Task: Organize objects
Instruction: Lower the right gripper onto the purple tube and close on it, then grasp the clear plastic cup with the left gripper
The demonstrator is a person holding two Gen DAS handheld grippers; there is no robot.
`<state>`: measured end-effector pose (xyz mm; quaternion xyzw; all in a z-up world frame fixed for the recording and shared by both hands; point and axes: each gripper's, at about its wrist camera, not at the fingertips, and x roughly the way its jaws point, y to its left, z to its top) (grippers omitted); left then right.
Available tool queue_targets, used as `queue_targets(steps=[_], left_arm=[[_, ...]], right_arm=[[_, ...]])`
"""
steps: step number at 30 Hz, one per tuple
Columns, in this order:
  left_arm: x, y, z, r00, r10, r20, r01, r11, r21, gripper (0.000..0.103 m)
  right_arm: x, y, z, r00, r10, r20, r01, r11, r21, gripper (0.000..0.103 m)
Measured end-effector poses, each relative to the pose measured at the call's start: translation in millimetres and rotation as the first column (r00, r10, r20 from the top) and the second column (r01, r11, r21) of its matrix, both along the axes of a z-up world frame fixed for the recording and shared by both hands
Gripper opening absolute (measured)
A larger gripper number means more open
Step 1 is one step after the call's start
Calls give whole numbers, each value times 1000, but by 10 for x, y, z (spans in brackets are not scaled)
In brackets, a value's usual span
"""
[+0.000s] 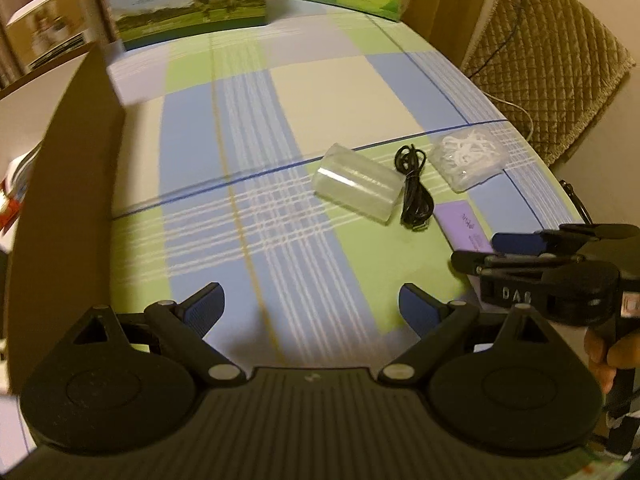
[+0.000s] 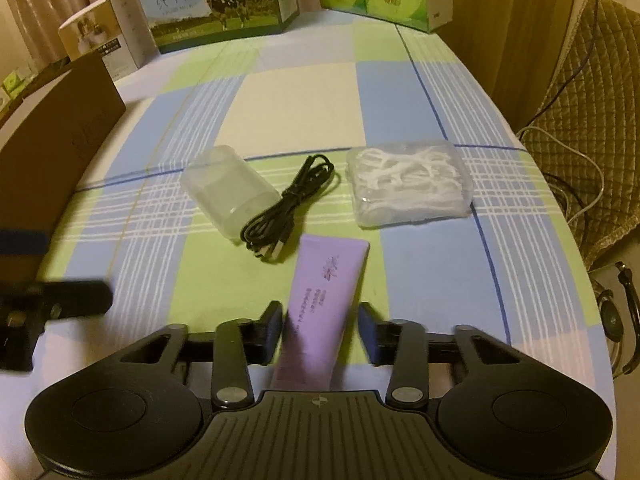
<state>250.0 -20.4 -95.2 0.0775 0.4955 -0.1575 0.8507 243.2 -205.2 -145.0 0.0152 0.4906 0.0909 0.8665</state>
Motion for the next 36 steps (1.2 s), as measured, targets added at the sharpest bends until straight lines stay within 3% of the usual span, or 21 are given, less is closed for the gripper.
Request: queue_targets(steps=[8, 18, 27, 32, 36], left_arm=[[304, -208, -133, 995, -97, 20, 97, 995, 18, 92], [653, -451, -327, 975, -219, 31, 217, 975, 45, 92], [856, -590, -482, 956, -290, 51, 287, 956, 67, 91], [865, -604, -550, 949, -310, 53, 308, 951, 34, 71], [795, -547, -553, 955, -291, 60, 290, 957, 31, 71]], right_arm=[[-86, -214, -12, 996, -94, 7, 94, 995, -29, 31], [-17, -703, 45, 943, -329, 39, 331, 942, -53, 31], [3, -779, 65, 938, -343, 48, 345, 937, -48, 31], [28, -759, 36, 945, -320, 61, 324, 944, -64, 31], [10, -742, 19, 958, -277, 70, 282, 956, -83, 31]])
